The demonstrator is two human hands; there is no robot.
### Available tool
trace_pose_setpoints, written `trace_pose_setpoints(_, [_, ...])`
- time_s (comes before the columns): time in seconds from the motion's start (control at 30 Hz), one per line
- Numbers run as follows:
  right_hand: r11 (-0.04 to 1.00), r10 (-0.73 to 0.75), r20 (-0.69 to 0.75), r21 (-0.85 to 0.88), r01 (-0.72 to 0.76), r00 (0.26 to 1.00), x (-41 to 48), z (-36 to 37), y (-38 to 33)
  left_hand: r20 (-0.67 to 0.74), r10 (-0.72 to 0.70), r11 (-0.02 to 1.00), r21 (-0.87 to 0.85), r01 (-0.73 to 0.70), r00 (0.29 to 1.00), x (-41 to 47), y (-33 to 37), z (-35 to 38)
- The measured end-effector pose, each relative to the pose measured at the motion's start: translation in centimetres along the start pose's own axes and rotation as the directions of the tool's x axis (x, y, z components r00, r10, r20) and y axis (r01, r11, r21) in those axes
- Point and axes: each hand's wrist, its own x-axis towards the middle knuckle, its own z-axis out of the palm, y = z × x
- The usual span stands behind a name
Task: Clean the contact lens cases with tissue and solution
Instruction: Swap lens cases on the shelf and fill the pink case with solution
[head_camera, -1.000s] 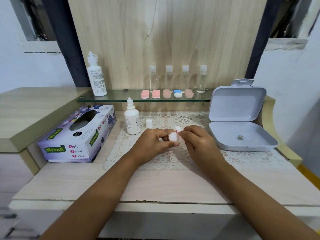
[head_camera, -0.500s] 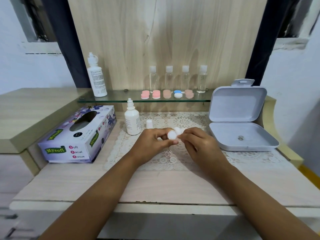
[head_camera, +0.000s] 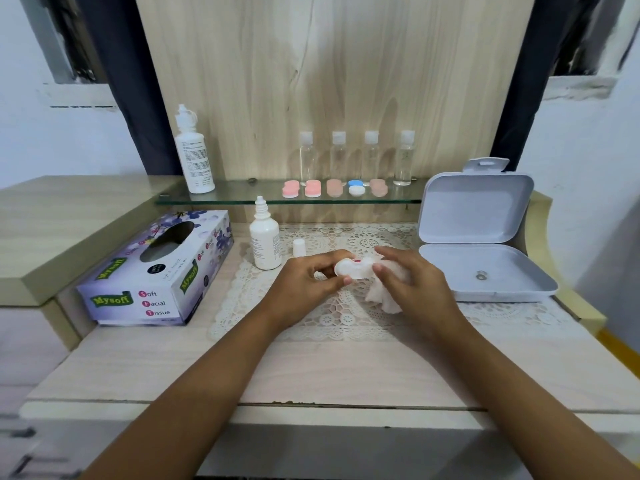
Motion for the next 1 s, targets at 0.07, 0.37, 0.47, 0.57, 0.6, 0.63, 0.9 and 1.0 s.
trace_pose_setpoints(0.07, [0.999, -0.021, 0.036, -0.033, 0.022, 0.999, -0.1, 0.0, -0.1, 0.002, -0.018, 1.000, 0.010, 0.018, 1.000, 0.1, -0.1, 0.1])
trace_pose_setpoints(0.37, [0.977, -0.154, 0.028, -0.146, 0.156, 0.988, -0.4, 0.1, -0.3, 0.028, -0.085, 0.996, -0.011, 0.085, 0.996, 0.4, -0.3, 0.3])
trace_pose_setpoints(0.47, [0.962, -0.159, 0.071, -0.214, 0.171, 0.985, -0.4, 0.1, -0.1, 0.051, -0.136, 0.990, 0.051, 0.134, 0.989, 0.3, -0.8, 0.2])
trace_pose_setpoints(0.57, [0.942, -0.073, 0.154, -0.314, 0.119, 0.985, -0.6, -0.2, -0.1, 0.056, -0.178, 0.964, 0.210, 0.163, 0.982, 0.2, -0.9, -0.1])
trace_pose_setpoints(0.6, [0.932, -0.039, 0.193, -0.346, 0.105, 0.980, -0.7, -0.2, -0.2, 0.060, -0.181, 0.947, 0.280, 0.157, 0.982, 0.2, -0.8, -0.2])
trace_pose_setpoints(0.63, [0.922, -0.008, 0.228, -0.376, 0.096, 0.974, -0.8, -0.3, -0.2, 0.064, -0.182, 0.929, 0.340, 0.150, 0.981, 0.3, -0.9, -0.2])
trace_pose_setpoints(0.9, [0.856, 0.042, 0.230, -0.511, 0.083, 0.972, -0.8, -0.3, 0.5, 0.129, -0.185, 0.852, 0.515, 0.093, 0.974, 0.4, -1.6, -0.2])
trace_pose_setpoints(1.0, [0.854, 0.041, 0.217, -0.514, 0.079, 0.975, -0.6, -0.2, 0.4, 0.138, -0.183, 0.851, 0.518, 0.087, 0.973, 0.5, -1.5, -0.5])
